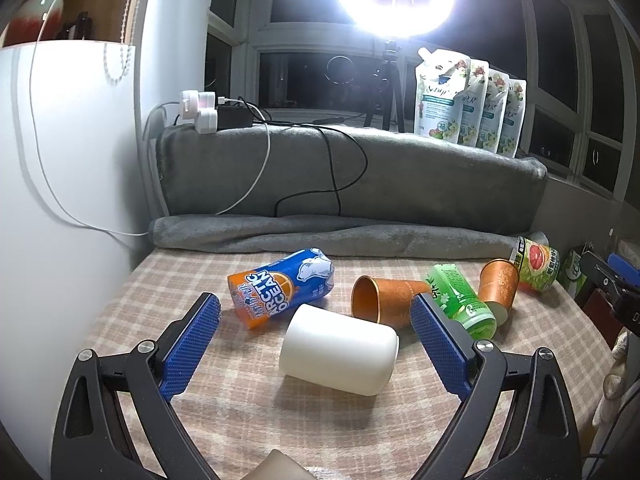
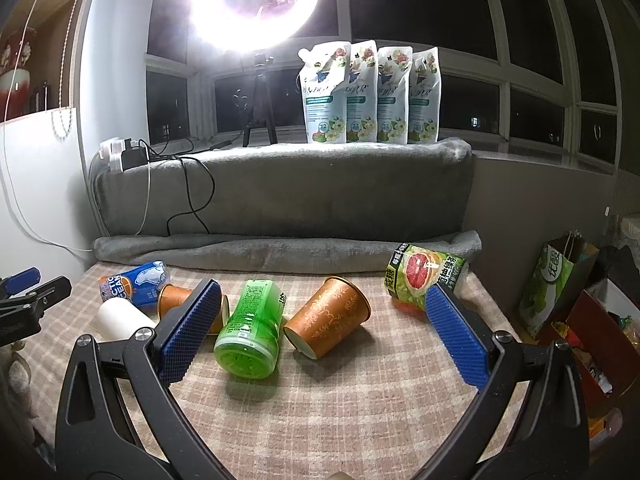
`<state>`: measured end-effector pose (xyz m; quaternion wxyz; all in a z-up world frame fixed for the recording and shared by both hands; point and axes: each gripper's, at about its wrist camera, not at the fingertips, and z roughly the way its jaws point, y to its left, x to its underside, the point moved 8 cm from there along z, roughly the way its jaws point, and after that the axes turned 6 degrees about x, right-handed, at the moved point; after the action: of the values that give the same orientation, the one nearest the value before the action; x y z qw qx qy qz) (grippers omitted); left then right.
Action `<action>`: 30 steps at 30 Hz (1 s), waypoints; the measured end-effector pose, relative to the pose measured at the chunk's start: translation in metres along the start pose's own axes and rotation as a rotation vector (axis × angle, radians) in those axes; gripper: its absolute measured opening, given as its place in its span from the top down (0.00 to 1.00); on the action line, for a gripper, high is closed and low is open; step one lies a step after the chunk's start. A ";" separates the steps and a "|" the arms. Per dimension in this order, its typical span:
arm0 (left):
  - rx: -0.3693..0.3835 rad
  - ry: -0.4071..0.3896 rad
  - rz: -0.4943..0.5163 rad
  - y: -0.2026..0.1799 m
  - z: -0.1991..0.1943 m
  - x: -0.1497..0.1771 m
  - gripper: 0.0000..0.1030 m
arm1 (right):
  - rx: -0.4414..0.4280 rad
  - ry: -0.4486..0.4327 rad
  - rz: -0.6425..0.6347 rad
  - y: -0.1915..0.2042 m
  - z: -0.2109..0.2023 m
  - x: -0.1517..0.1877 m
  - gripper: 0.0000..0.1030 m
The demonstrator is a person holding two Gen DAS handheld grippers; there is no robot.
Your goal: Flip cup upright
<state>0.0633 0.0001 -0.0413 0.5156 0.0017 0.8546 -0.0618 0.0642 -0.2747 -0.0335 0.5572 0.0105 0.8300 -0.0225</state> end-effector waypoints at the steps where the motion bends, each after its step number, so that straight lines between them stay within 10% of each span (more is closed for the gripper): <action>1: -0.001 0.000 -0.001 0.001 0.000 0.000 0.07 | 0.000 -0.001 -0.005 0.001 0.001 -0.001 0.00; 14: -0.013 0.023 -0.025 0.024 0.002 0.003 0.07 | -0.057 -0.006 -0.099 0.037 0.027 -0.014 0.00; 30: -0.031 0.101 -0.102 0.069 -0.002 0.025 0.07 | -0.464 0.168 -0.609 0.184 0.086 -0.006 0.00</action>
<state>0.0549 0.0668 -0.0696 0.4680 -0.0468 0.8793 -0.0745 0.1536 -0.0953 -0.0654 0.4425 -0.3606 0.8211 0.0024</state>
